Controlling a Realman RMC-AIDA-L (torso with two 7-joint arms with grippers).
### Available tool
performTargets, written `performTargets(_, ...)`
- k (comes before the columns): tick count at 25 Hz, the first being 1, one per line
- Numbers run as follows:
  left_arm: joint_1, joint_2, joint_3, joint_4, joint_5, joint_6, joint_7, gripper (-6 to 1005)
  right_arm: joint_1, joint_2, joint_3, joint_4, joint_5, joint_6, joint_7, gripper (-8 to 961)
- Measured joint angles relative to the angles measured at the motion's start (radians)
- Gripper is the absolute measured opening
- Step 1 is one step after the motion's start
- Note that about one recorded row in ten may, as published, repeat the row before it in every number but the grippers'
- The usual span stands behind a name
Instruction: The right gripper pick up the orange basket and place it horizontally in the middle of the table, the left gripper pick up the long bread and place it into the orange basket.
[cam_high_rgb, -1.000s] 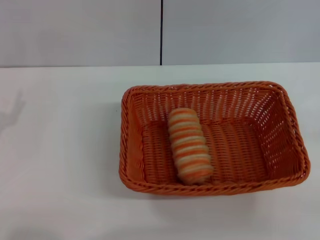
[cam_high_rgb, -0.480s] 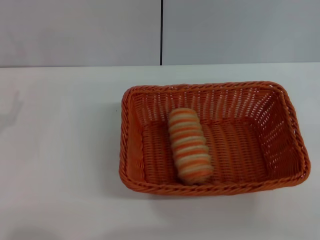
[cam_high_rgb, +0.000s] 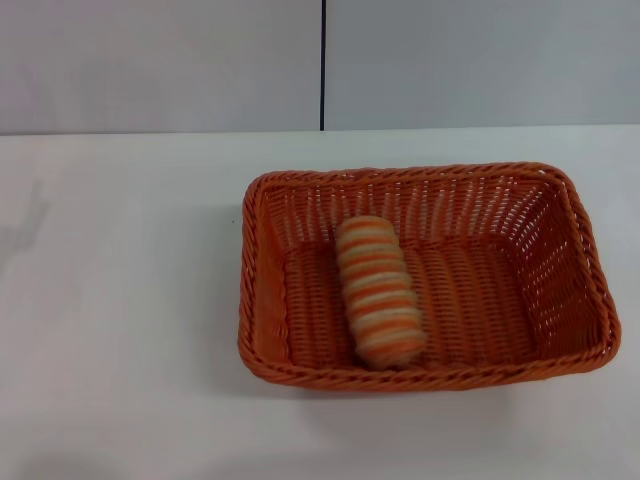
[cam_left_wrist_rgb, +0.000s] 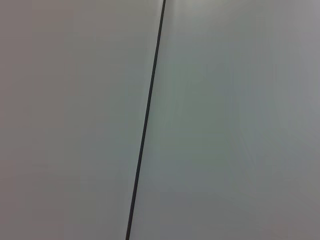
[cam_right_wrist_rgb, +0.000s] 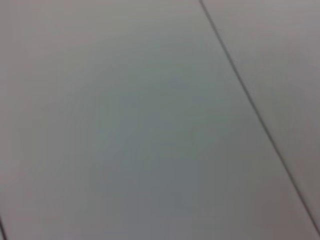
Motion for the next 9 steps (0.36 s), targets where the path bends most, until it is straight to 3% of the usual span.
performTargets(9,-0.006,0.000,0.000,-0.003,0.000,-0.003,0.000,827,0.001,0.000,0.019,0.012,0.000,-0.009,-0.001,595)
